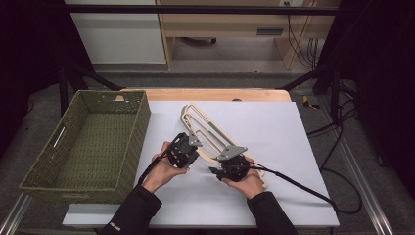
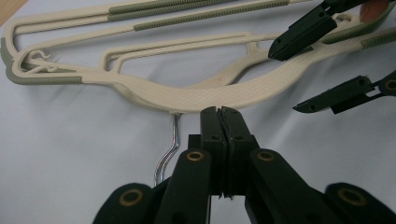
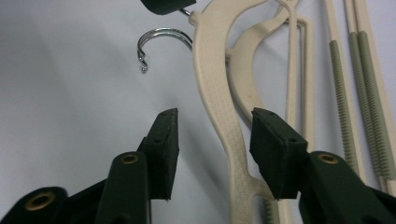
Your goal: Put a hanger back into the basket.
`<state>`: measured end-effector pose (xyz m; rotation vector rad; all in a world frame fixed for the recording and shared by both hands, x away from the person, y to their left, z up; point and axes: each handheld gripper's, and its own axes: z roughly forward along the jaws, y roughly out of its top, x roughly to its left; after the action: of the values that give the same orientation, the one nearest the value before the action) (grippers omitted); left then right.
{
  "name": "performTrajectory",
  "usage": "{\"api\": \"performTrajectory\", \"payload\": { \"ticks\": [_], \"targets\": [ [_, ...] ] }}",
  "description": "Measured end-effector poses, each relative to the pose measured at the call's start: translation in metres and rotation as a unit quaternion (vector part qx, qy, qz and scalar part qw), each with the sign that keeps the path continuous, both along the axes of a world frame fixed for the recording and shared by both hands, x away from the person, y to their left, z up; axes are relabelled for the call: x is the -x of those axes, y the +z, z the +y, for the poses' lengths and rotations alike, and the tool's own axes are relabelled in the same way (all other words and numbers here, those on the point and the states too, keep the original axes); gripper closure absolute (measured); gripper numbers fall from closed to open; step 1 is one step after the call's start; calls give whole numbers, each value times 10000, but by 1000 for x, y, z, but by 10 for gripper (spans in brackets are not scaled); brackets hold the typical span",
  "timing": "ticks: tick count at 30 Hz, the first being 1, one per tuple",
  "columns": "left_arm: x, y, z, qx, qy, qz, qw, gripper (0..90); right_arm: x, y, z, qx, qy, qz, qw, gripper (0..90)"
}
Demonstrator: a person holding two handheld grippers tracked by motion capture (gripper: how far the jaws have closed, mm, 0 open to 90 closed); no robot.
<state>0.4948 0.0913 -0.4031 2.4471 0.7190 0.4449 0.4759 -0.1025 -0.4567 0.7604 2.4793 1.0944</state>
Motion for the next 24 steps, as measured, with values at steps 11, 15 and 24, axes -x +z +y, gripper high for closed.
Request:
{"api": "performTrajectory", "payload": {
  "ticks": [11,15,24],
  "targets": [
    [4,3,0,-21,-33,23,10000,889,-1,1,-2,158,9,-83,9998,743],
    [4,4,1,26,-45,2,10000,882,0,2,-3,256,99,-147,9995,757],
    [19,34,27,929,85,-293,9952,604,3,9,-7,293,173,-409,9986,800]
  ]
}}
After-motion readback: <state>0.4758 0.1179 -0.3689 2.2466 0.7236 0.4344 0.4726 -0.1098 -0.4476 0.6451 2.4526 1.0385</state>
